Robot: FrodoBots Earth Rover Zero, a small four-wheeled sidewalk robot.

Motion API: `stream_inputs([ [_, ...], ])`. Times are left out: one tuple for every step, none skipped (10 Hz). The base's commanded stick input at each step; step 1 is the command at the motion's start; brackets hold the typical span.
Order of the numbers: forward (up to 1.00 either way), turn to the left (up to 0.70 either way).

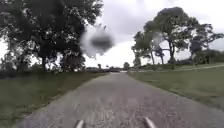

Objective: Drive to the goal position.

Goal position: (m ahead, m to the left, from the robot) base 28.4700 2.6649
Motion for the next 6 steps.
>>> stream_inputs([
  [0.70,0.00],
  [0.70,0.00],
  [0.70,0.00],
  [0.70,0.00],
  [0.70,0.00],
  [0.70,0.00],
])
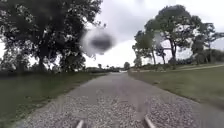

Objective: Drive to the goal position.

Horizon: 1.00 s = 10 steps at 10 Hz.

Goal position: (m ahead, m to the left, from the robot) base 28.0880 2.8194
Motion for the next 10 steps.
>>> stream_inputs([
  [0.70,0.00],
  [0.70,0.00],
  [0.70,0.00],
  [0.70,0.00],
  [0.70,0.00],
  [0.70,0.00],
  [0.70,0.00],
  [0.70,0.00],
  [0.70,0.00],
  [0.70,0.00],
])
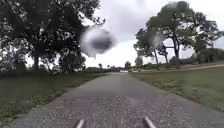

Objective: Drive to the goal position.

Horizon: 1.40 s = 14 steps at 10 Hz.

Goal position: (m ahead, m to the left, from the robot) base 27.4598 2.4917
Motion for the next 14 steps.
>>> stream_inputs([
  [0.70,0.00],
  [0.70,0.00],
  [0.70,0.00],
  [0.70,0.00],
  [0.70,0.00],
  [0.70,0.00],
  [0.70,0.00],
  [0.70,0.00],
  [0.70,0.00],
  [0.70,0.00],
  [0.70,0.00],
  [0.70,0.00],
  [0.70,0.00],
  [0.70,0.00],
])
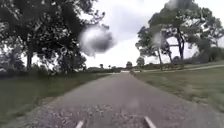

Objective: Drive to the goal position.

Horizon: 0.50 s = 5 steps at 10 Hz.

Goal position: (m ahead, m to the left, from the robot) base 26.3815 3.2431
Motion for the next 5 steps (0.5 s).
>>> stream_inputs([
  [0.70,0.00],
  [0.70,0.00],
  [0.70,0.00],
  [0.70,0.00],
  [0.70,0.00],
])
